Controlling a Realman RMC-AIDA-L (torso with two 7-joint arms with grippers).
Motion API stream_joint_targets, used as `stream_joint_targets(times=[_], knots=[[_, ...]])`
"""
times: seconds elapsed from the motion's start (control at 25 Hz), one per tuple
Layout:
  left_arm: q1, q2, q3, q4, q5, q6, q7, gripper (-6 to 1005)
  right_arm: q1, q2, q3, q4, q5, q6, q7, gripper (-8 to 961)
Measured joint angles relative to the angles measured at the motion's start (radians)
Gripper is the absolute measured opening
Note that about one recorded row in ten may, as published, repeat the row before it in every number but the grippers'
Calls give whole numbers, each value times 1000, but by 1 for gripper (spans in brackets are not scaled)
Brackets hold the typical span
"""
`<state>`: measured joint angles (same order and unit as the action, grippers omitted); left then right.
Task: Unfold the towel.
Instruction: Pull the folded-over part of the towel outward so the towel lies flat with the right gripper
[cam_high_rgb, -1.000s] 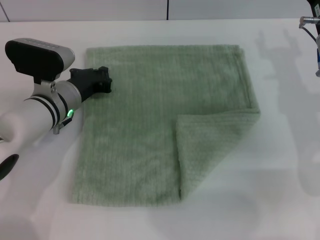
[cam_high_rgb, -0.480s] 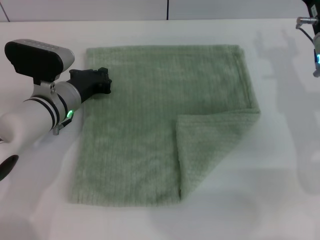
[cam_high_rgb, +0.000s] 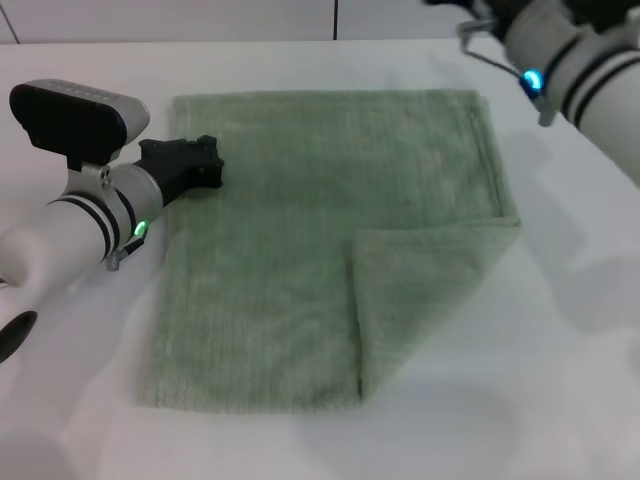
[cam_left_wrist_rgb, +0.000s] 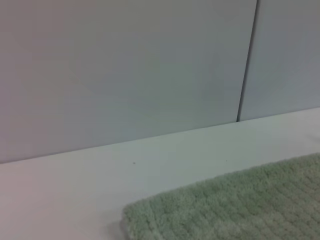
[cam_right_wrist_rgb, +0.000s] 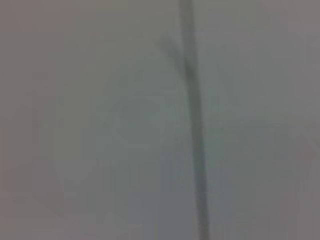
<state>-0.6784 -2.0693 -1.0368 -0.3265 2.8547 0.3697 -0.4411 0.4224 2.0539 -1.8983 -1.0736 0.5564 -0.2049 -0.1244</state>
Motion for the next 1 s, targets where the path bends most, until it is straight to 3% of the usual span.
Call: stream_joint_targets(times=[0.28, 0.44, 0.72, 1.0], knots=[[6, 0, 0, -8, 0, 0, 0, -2, 41, -1, 39, -249, -77, 496, -81, 692], [7, 0, 0, -8, 0, 1, 1, -2, 79, 14, 77, -333, -46, 742, -204, 692], [7, 1, 0, -10, 0, 1, 1, -2, 201, 20, 257, -309, 142, 1166, -406, 692], [7, 2, 0, -10, 0, 1, -2, -2, 289, 20, 321, -217, 146, 1366, -478, 691]])
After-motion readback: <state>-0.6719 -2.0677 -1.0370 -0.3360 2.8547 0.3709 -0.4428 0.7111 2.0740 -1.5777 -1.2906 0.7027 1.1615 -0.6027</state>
